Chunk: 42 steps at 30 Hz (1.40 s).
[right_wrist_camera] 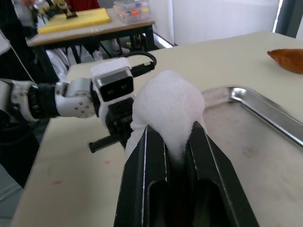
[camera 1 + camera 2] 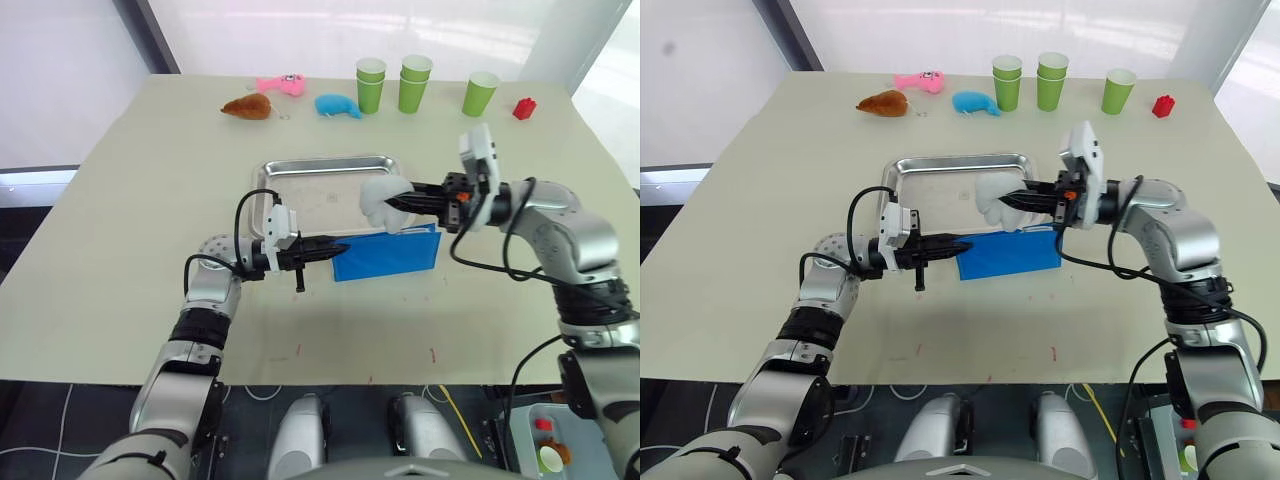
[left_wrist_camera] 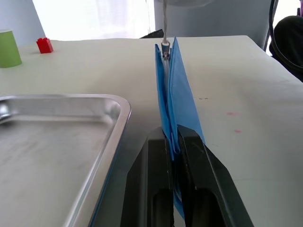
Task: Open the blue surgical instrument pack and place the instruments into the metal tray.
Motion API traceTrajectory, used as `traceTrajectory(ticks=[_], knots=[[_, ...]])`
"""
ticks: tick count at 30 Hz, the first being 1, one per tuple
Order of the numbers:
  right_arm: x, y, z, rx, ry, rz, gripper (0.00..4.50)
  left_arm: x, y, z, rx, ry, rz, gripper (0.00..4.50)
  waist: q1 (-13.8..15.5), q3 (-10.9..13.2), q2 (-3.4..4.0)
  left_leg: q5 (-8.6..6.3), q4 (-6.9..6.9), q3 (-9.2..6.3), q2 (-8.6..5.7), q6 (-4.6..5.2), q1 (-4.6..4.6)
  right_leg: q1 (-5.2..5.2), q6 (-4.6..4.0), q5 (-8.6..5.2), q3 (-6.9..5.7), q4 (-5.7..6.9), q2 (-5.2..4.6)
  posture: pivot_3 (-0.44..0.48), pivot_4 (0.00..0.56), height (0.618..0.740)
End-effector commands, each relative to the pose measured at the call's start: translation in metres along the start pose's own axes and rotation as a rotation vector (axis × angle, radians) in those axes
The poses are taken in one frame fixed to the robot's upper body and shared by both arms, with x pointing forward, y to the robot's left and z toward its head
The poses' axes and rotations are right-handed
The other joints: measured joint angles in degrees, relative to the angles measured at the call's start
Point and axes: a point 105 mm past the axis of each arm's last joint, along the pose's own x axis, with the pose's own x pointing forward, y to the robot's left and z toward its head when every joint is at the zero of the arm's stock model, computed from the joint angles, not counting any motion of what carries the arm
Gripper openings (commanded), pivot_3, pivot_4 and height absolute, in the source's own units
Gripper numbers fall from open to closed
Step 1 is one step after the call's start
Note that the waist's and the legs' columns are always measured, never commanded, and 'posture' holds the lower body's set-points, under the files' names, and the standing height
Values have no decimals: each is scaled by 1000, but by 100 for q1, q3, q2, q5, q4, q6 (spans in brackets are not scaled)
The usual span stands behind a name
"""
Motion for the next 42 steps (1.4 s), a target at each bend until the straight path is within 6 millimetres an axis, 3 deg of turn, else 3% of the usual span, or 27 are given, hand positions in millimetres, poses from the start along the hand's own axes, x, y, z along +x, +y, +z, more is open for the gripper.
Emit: traceTrajectory(ticks=[1, 6, 12, 16, 25, 34, 35, 37, 42], knots=[[8, 4, 19, -105, -57, 32, 51, 0, -2, -9, -18, 42, -9, 0, 4, 0, 0, 0, 0, -1, 0, 0, 0, 0, 0, 0, -2, 0, 0, 0, 150, 740], [7, 12, 18, -108, -67, 55, 51, -2, 2, -8, -11, 47, -4, 0, -1, 0, 0, 0, 0, -1, 1, 0, -4, -1, 0, 0, -3, -3, 0, 0, 150, 740], [9, 39, 18, -58, -114, 94, 51, -3, 3, -7, -8, 47, -2, 0, -7, 0, 0, 0, 0, -3, 2, 0, -5, -2, -1, 0, -4, -3, 1, 0, 150, 740], [10, 61, -10, -23, -22, 140, 51, -2, 6, -4, -17, 31, 4, 0, -2, 0, 0, 0, 0, -5, 2, 0, -6, -2, -1, 0, -6, -3, 1, 0, 150, 740], [-12, 72, -81, -182, 269, 170, 51, -3, 5, -5, -13, 38, -4, 0, -15, 0, 0, 0, 1, -6, 2, 0, -3, -1, 0, -1, -4, -4, 6, 0, 150, 740], [-5, 68, -104, -292, 215, 95, 51, -3, 4, -2, 8, 32, -12, 0, -12, -2, -3, 0, 1, -5, 2, 0, 3, 3, -1, 0, -1, -2, 8, 0, 150, 740], [-5, 69, -103, -285, 203, 99, 651, -4, 3, -1, 12, 32, -16, 0, -11, -1, -3, 0, 1, -5, 2, 0, 4, 3, -1, 0, -1, -2, 8, 0, 150, 740], [-7, 70, -103, -269, 188, 106, 1101, -3, 3, -1, 18, 34, -20, 0, -11, -2, -3, 0, 1, -5, 2, 0, 3, 3, -1, 0, 0, -2, 8, 0, 150, 740], [-14, 72, -98, -250, 168, 120, 3251, -4, 4, 2, 27, 30, -23, 0, -9, -2, -3, 0, 1, -5, 3, 0, 5, 3, -1, 0, 0, -1, 8, 0, 150, 740]])
